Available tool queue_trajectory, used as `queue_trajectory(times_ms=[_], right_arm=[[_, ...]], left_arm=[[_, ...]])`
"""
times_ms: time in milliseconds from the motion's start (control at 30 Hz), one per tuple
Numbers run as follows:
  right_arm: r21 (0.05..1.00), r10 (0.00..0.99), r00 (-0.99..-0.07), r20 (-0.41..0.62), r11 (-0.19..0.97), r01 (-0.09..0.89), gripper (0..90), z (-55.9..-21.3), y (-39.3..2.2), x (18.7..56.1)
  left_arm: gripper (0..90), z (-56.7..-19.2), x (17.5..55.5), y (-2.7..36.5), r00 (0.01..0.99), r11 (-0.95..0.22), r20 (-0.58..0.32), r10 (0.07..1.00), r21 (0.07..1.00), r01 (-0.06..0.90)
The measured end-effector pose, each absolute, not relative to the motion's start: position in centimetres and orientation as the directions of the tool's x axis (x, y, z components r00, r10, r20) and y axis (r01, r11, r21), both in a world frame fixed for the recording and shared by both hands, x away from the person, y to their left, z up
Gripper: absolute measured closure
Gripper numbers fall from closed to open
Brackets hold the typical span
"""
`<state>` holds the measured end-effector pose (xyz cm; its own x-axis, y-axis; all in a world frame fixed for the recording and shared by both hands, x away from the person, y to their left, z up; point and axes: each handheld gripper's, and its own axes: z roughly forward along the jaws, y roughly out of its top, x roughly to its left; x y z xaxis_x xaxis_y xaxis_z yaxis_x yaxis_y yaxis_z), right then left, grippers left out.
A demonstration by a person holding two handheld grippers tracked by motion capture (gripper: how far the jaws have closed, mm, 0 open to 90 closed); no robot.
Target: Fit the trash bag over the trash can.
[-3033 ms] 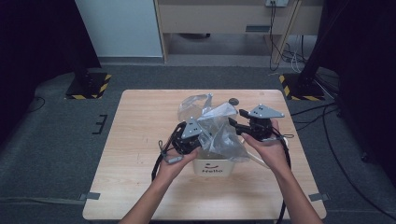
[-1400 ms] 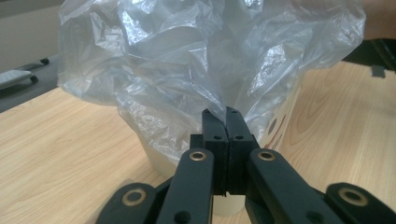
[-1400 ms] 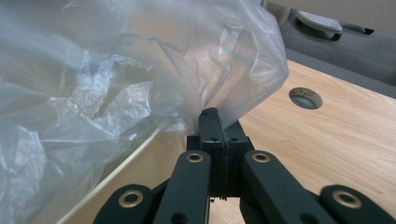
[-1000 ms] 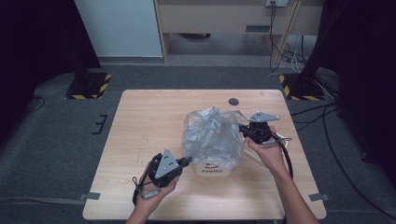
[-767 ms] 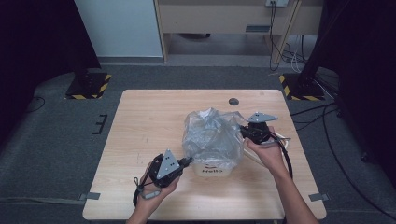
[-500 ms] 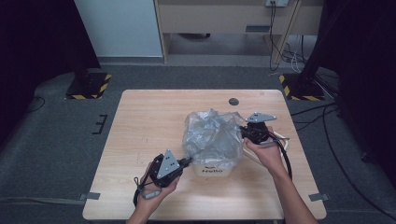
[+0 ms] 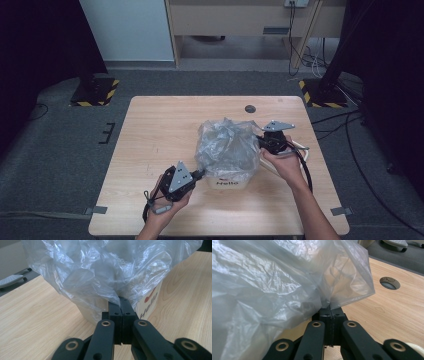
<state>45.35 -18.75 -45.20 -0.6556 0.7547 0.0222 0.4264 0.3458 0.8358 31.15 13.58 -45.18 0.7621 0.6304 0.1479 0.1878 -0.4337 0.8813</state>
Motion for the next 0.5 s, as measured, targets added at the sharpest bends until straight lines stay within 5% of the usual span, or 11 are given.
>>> queue_trajectory(times_ms=[500], right_arm=[[0.831,0.752,-0.659,0.021,0.353,0.429,90.0,-45.24,-18.73,45.30]], left_arm=[[89.8,-45.49,31.09,13.50,0.763,-0.448,0.158,0.627,0.875,0.187]])
